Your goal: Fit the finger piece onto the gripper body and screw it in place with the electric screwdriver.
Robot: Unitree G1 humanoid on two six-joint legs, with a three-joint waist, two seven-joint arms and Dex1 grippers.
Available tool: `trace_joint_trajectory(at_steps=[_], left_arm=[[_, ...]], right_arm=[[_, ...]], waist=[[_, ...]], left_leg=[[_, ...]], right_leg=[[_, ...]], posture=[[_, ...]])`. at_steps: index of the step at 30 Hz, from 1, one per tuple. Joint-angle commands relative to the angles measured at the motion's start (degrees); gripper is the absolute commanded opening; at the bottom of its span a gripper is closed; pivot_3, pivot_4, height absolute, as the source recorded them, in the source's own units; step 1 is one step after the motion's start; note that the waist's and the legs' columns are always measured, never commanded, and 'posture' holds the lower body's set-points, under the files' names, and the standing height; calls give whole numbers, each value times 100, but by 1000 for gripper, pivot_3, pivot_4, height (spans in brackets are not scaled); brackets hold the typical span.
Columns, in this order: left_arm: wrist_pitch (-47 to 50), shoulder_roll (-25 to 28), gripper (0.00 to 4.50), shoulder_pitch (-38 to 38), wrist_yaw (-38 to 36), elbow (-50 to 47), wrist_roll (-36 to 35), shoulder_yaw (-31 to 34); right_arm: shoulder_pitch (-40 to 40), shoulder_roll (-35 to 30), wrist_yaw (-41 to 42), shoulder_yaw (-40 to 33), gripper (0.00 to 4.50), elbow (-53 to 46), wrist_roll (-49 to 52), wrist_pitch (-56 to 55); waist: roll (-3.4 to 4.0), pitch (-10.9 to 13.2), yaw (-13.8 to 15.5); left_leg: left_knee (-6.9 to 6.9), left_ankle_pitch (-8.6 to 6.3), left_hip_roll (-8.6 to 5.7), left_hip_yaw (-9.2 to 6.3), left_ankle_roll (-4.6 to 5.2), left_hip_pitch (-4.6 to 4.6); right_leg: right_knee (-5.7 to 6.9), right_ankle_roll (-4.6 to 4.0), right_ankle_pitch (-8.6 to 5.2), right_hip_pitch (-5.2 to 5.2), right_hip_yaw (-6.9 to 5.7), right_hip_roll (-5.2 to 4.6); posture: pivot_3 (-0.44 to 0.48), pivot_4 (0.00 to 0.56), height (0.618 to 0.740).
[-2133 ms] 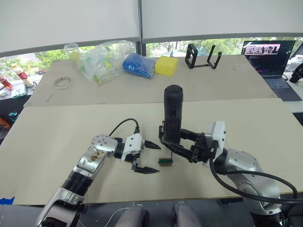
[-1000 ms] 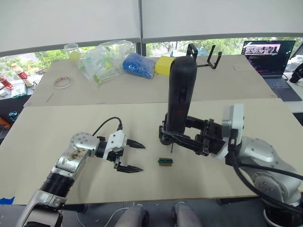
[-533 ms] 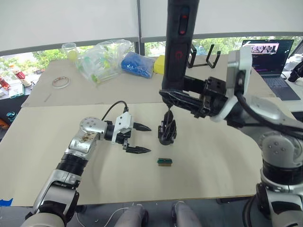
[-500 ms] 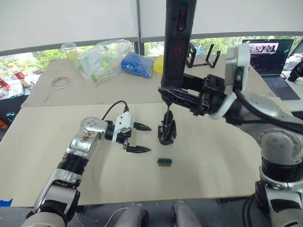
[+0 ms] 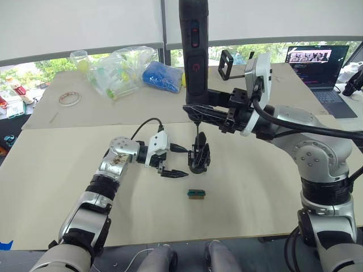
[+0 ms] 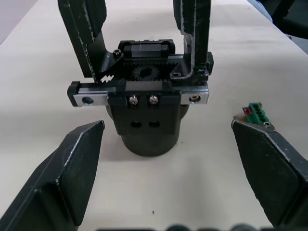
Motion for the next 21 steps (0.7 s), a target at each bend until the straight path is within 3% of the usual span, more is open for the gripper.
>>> trace_joint_trajectory(at_steps=[1,21], left_arm=[[-216,-37,4500,-139,22,73,57,43],[-373,-189,4500,-152,123,170,193,45]], right_arm=[[13,79,133,-149,1907,-162,-147,-337],[491,428,481,-75,1907,-254,-778,-661]], waist=[[0,0,0],[0,0,-2]], left_leg=[[0,0,0,0,0,0],[7,0,-2,0,0,-4]], right_leg=[[0,0,0,0,-1,2],[2,1,0,-9,-1,6]], posture=[[0,150,740],[0,150,740]])
